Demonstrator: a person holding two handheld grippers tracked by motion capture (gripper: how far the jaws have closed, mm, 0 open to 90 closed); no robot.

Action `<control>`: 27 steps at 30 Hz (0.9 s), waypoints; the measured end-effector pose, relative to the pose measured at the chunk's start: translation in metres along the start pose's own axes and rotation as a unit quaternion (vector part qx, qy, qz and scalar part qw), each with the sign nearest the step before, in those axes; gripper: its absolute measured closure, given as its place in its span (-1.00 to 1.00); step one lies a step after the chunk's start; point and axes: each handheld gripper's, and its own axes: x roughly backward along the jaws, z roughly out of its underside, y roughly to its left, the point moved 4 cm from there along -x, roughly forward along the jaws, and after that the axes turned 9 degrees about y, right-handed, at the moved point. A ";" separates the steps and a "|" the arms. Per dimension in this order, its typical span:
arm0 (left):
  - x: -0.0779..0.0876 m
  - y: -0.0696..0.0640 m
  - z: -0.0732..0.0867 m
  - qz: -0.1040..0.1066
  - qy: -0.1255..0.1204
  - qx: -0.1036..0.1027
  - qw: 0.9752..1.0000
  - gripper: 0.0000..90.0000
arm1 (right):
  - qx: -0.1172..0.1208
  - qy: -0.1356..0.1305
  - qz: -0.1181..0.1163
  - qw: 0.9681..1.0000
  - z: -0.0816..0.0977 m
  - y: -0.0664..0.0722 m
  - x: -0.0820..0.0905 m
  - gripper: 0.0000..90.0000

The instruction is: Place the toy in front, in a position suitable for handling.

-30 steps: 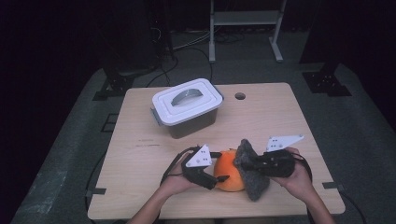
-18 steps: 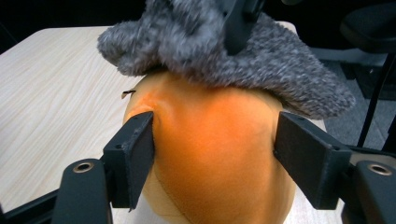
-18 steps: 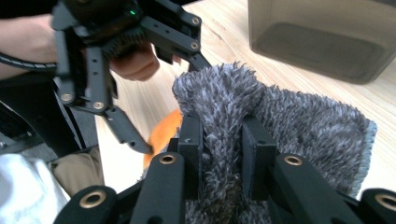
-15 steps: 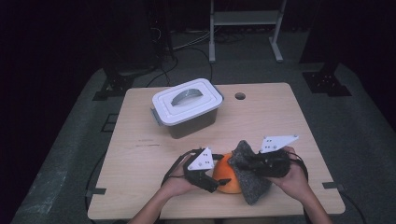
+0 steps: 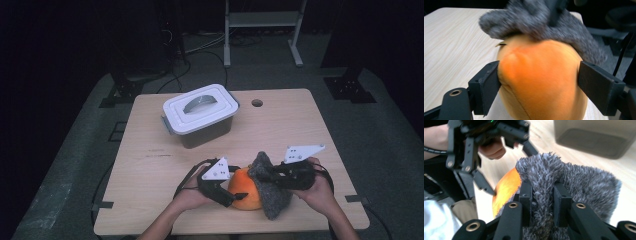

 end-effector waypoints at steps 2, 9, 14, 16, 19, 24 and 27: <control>0.001 -0.001 -0.002 0.020 -0.006 0.022 1.000 -0.52 | 0.006 0.009 -0.014 1.000 0.000 0.004 0.000 0.59; 0.001 -0.007 -0.002 0.019 0.003 -0.013 1.000 -0.33 | 0.028 0.012 -0.013 0.999 -0.007 0.011 0.003 0.57; 0.000 -0.008 -0.003 0.025 0.000 -0.009 1.000 -0.37 | 0.001 0.005 -0.009 1.000 0.002 -0.004 0.007 0.56; -0.001 -0.009 -0.004 0.024 0.004 -0.008 1.000 -0.43 | -0.006 0.004 -0.014 1.000 0.005 -0.006 0.007 0.56; -0.001 -0.006 -0.003 0.014 0.011 -0.008 1.000 -0.43 | -0.010 0.008 -0.023 1.000 0.007 -0.005 0.005 0.56; 0.006 0.005 0.003 -0.006 0.015 0.013 1.000 -0.39 | -0.012 0.019 -0.036 0.999 0.008 -0.001 0.002 0.56; 0.010 0.004 0.001 0.004 0.004 0.023 1.000 -0.38 | -0.019 0.019 -0.052 0.998 0.010 0.000 -0.001 0.56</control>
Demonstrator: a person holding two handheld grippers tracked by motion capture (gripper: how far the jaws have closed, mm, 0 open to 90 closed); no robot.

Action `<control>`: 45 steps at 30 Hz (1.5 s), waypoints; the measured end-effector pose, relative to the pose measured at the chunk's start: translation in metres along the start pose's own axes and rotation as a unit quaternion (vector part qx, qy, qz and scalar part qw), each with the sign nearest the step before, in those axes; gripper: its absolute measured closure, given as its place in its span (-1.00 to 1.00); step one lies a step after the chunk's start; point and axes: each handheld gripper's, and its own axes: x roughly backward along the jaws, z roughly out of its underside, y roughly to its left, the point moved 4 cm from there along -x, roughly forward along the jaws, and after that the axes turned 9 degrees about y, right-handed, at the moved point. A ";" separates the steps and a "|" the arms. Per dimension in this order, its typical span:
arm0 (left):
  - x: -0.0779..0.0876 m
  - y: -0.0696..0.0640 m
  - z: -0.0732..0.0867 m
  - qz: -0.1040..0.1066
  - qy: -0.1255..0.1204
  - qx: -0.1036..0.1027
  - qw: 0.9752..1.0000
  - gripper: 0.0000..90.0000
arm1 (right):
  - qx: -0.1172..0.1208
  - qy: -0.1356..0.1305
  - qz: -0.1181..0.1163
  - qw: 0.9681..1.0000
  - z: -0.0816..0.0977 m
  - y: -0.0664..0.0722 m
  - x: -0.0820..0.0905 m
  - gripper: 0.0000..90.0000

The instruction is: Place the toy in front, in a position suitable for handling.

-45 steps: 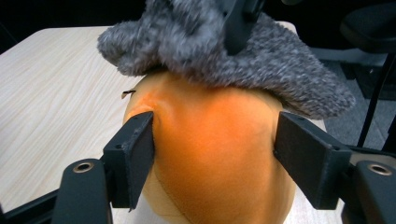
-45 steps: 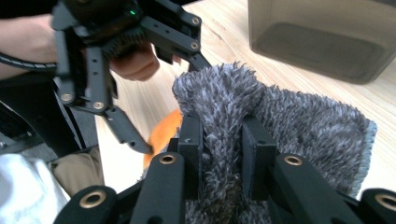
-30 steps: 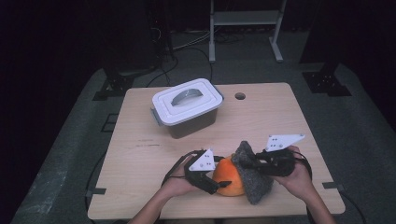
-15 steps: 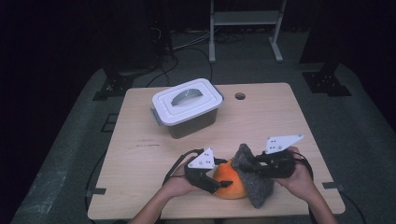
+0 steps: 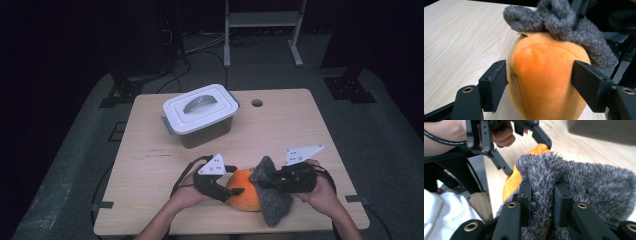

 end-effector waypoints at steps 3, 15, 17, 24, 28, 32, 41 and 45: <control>-0.005 -0.007 -0.004 0.015 0.010 -0.005 1.000 -0.49 | 0.000 0.000 -0.009 1.000 -0.001 0.001 -0.003 0.57; -0.010 -0.014 -0.003 0.020 0.016 -0.038 0.999 -0.49 | -0.001 -0.018 0.010 1.000 -0.006 -0.002 0.003 0.59; -0.012 -0.014 -0.003 0.023 0.015 -0.029 0.999 -0.56 | 0.008 -0.013 -0.001 1.000 -0.009 0.004 -0.001 0.59; -0.007 -0.006 0.001 0.013 0.026 -0.032 0.999 -0.46 | 0.004 -0.002 -0.028 1.000 -0.003 0.004 -0.005 0.62; -0.006 -0.003 0.003 0.012 0.030 -0.032 0.999 -0.46 | 0.000 0.009 -0.042 0.999 0.004 0.001 -0.003 0.63; -0.005 -0.004 0.002 0.020 0.033 -0.033 0.999 -0.57 | -0.015 -0.019 -0.017 1.000 0.000 -0.006 0.002 0.61; -0.007 -0.006 -0.002 -0.017 0.035 -0.058 0.998 -0.35 | -0.002 -0.012 -0.027 1.000 -0.007 0.005 -0.009 0.62; -0.004 -0.005 -0.004 -0.046 0.021 -0.086 0.995 -0.30 | 0.000 -0.019 -0.014 1.000 -0.010 0.004 -0.008 0.62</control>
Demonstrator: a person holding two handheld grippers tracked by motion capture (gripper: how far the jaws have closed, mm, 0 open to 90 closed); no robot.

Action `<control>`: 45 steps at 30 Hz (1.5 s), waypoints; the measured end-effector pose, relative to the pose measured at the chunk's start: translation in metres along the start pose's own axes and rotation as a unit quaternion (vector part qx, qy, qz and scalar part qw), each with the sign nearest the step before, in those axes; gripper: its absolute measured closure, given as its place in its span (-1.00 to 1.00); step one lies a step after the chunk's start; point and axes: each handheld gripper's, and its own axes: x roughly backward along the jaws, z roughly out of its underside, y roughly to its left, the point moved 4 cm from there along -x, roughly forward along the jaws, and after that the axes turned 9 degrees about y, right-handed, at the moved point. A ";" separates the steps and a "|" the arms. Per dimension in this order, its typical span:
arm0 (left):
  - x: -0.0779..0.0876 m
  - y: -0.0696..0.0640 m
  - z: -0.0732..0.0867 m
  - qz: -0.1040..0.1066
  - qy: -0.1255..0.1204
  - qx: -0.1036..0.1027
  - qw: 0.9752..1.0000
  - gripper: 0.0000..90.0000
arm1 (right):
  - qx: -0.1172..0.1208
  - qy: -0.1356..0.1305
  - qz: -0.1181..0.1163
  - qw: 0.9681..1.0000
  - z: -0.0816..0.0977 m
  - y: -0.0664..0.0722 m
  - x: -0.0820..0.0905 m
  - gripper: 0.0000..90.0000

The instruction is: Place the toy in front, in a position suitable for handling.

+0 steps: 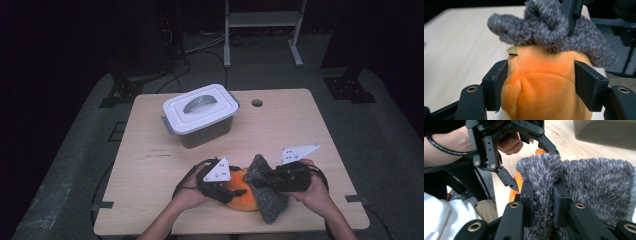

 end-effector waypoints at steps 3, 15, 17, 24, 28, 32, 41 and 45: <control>0.000 0.000 0.006 0.021 -0.008 -0.004 1.000 -0.33 | 0.000 0.004 -0.011 1.000 0.001 0.000 -0.003 0.63; -0.003 -0.004 0.007 0.108 0.018 0.054 0.993 -0.78 | -0.028 0.001 -0.025 0.999 0.014 -0.012 -0.003 0.64; -0.007 -0.007 0.010 0.120 0.035 0.045 0.991 -0.77 | -0.017 0.010 -0.046 0.999 0.015 -0.004 -0.011 0.64; 0.005 -0.005 0.006 0.059 0.007 -0.030 0.998 -0.19 | -0.017 -0.003 -0.049 0.999 0.008 0.003 -0.006 0.66; 0.007 0.001 0.009 0.029 -0.001 -0.049 0.998 -0.21 | -0.013 -0.005 -0.031 0.999 0.005 0.003 -0.007 0.66; 0.009 0.007 0.010 0.046 0.003 0.011 0.999 -0.51 | -0.013 -0.002 -0.027 1.000 0.007 0.003 -0.011 0.66; 0.011 0.003 0.018 0.094 0.051 0.062 0.992 -0.51 | 0.007 0.011 -0.047 0.999 0.007 0.012 -0.018 0.66; 0.015 0.004 0.014 0.064 0.022 0.019 0.998 -0.10 | 0.004 -0.005 -0.031 1.000 0.002 0.005 -0.004 0.65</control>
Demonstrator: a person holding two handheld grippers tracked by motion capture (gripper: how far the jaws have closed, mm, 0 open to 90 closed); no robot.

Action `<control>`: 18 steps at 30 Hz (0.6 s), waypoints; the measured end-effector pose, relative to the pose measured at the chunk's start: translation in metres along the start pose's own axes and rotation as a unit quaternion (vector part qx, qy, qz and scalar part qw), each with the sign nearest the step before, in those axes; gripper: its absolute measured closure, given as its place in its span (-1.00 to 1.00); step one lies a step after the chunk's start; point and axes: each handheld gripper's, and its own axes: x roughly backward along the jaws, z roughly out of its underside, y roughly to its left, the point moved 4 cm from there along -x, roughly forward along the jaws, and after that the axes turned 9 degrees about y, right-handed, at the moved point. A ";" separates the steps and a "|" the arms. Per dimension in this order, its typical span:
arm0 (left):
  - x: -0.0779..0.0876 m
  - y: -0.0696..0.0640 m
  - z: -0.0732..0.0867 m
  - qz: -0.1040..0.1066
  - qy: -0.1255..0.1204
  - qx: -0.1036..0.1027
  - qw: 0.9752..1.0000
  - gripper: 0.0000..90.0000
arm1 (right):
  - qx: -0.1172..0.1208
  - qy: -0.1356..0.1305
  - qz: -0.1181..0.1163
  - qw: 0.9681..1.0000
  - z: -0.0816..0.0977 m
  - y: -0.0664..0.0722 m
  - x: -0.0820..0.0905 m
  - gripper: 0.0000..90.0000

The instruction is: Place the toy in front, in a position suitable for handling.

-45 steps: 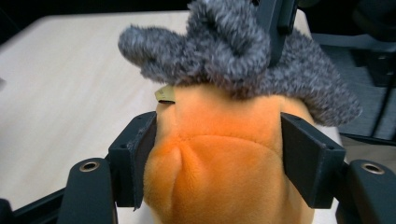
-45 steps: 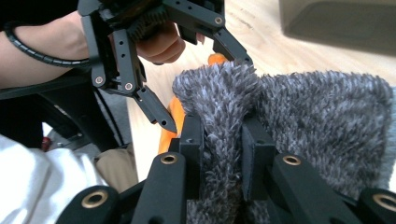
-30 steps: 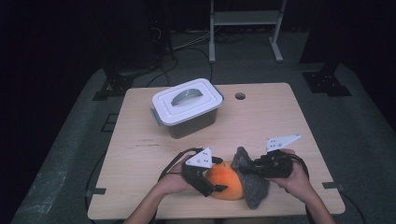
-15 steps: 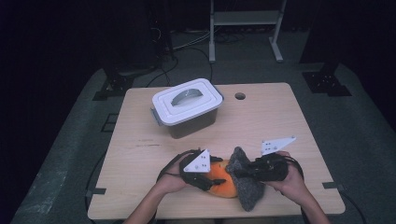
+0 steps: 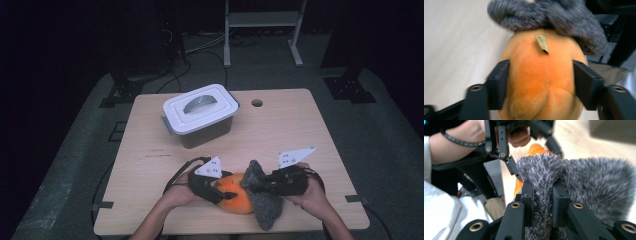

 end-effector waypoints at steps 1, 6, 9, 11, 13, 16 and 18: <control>0.001 -0.001 -0.001 -0.010 -0.004 -0.022 1.000 -0.06 | 0.000 -0.008 0.010 1.000 -0.001 -0.003 0.004 0.65; 0.000 0.000 -0.002 -0.032 -0.001 -0.055 0.998 -0.05 | -0.024 -0.012 0.021 0.999 0.006 -0.021 0.008 0.65; 0.000 0.010 0.003 -0.025 0.004 0.003 1.000 -0.29 | -0.026 -0.003 0.011 1.000 0.009 -0.020 -0.002 0.65; 0.003 0.015 0.006 -0.018 0.005 0.037 0.999 -0.44 | -0.025 0.001 0.013 1.000 0.008 -0.018 -0.004 0.65; 0.006 0.019 0.009 -0.007 0.015 0.073 0.997 -0.57 | -0.024 0.007 0.015 1.000 0.009 -0.016 -0.008 0.65; 0.011 0.016 0.007 -0.002 0.007 0.071 0.997 -0.57 | -0.022 0.009 0.018 1.000 0.008 -0.014 -0.011 0.64; 0.011 0.014 0.004 0.001 0.000 0.062 0.998 -0.48 | -0.016 0.011 0.028 0.999 0.006 -0.013 -0.010 0.65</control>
